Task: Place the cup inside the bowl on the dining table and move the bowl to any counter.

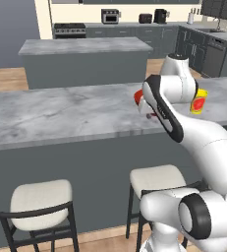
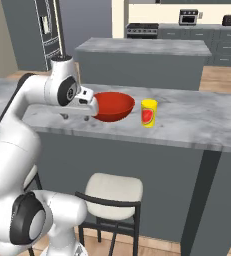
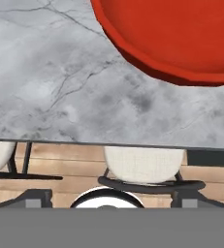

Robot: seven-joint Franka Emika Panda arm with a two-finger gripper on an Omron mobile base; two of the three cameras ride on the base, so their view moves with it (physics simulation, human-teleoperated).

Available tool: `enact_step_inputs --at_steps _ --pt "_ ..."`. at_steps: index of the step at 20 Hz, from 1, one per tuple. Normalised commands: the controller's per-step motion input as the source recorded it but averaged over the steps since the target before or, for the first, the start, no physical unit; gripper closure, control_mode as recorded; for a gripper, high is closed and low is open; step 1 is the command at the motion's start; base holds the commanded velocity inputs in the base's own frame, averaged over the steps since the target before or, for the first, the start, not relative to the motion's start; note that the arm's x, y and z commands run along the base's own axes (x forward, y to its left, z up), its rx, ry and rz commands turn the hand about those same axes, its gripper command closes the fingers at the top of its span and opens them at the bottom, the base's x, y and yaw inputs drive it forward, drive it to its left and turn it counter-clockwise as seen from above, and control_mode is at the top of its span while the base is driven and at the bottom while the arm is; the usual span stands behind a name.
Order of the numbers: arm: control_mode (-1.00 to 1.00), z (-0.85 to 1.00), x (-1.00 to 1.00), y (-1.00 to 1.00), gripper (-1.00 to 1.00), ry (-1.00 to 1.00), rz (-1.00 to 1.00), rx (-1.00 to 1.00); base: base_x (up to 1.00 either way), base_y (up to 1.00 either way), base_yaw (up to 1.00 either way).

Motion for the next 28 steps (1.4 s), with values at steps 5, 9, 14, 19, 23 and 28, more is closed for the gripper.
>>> enact_step_inputs --at_steps 5,9,14,19,23,28 --pt "-1.0 0.01 0.35 -0.25 -1.0 0.0 0.0 0.0 0.0 0.0 0.0" --pt "-1.0 0.1 0.24 -0.4 -1.0 0.0 0.0 0.0 0.0 0.0 0.0" --pt "-1.0 0.14 0.02 -0.56 -1.0 -0.01 0.0 0.0 0.0 0.0 0.0" --pt "-1.0 0.23 0.0 -0.34 -1.0 -0.01 0.0 0.0 0.0 0.0 0.0" --pt "-1.0 0.27 0.04 -0.36 -1.0 0.0 0.0 -0.03 0.0 0.0 0.0" --pt "-1.0 0.22 0.14 -0.45 -1.0 0.0 -0.02 -0.05 0.0 0.0 0.0"
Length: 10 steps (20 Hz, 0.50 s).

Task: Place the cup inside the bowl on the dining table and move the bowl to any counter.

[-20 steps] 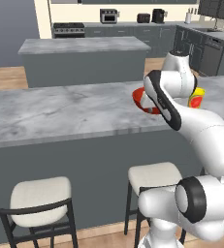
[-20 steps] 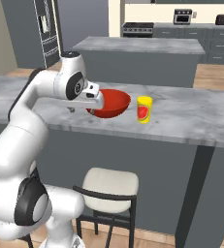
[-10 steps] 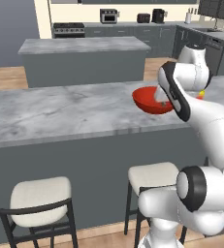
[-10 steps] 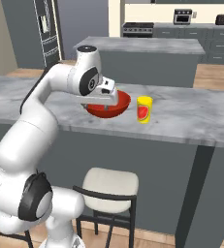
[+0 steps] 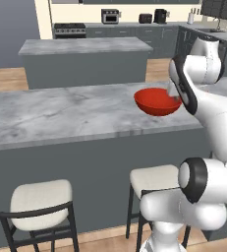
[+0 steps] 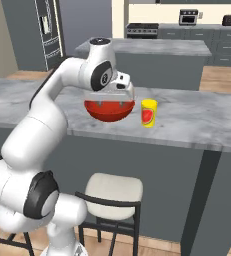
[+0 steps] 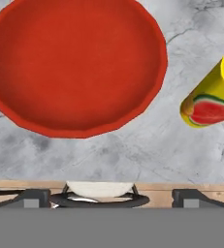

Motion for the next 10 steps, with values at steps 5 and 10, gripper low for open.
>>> enact_step_inputs --at_steps 5,10 --pt "-1.0 0.03 0.4 -0.57 -1.0 0.0 -0.03 -0.05 0.0 0.0 0.0" --pt "-1.0 0.0 0.42 -0.6 -1.0 0.0 -0.03 -0.03 0.0 0.0 0.0"
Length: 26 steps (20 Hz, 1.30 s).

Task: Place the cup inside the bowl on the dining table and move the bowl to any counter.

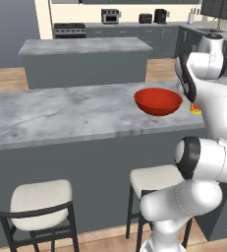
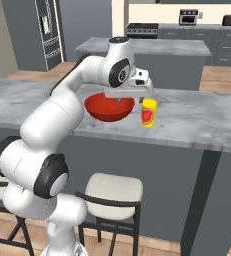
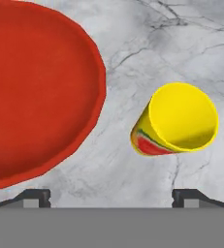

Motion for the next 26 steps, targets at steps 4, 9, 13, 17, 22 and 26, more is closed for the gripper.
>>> enact_step_inputs --at_steps 4,9,13,17,22,26 --pt "-1.0 0.0 0.49 -0.66 -1.0 0.0 -0.02 0.0 0.0 0.0 0.0" --pt "-1.0 0.0 0.33 -0.59 -1.0 0.0 -0.01 0.0 0.0 0.0 0.0" --pt "-1.0 0.0 0.33 -0.49 -1.0 0.0 -0.02 0.0 0.0 0.0 0.0" --pt "-1.0 0.0 0.49 -0.39 -1.0 0.0 -0.04 0.01 0.0 0.0 0.0" --pt "-1.0 0.08 0.05 -0.28 -1.0 0.0 0.0 0.08 0.0 0.0 0.0" --pt "-1.0 0.03 0.0 -0.21 -1.0 0.0 -0.02 0.2 0.0 0.0 0.0"
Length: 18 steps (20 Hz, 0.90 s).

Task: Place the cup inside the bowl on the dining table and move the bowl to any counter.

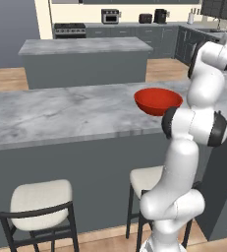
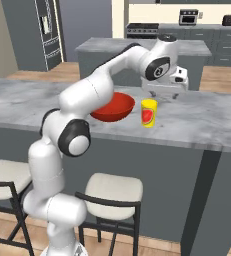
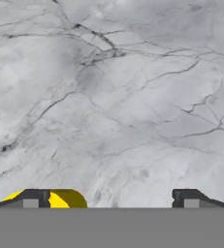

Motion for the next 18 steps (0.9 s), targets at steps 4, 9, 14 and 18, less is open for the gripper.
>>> enact_step_inputs --at_steps 4,9,14,18 --pt "-1.0 0.0 -0.11 -0.06 -1.0 0.0 -0.06 0.17 0.0 0.0 0.0" --pt "-1.0 0.0 -0.12 0.11 -1.0 0.0 -0.06 0.01 0.0 0.0 0.0" --pt "-1.0 0.0 -0.42 0.29 -1.0 0.0 0.0 0.0 0.0 0.0 0.0" --pt "-1.0 0.0 -0.49 0.56 -1.0 0.0 0.0 -0.03 0.0 0.0 0.0"
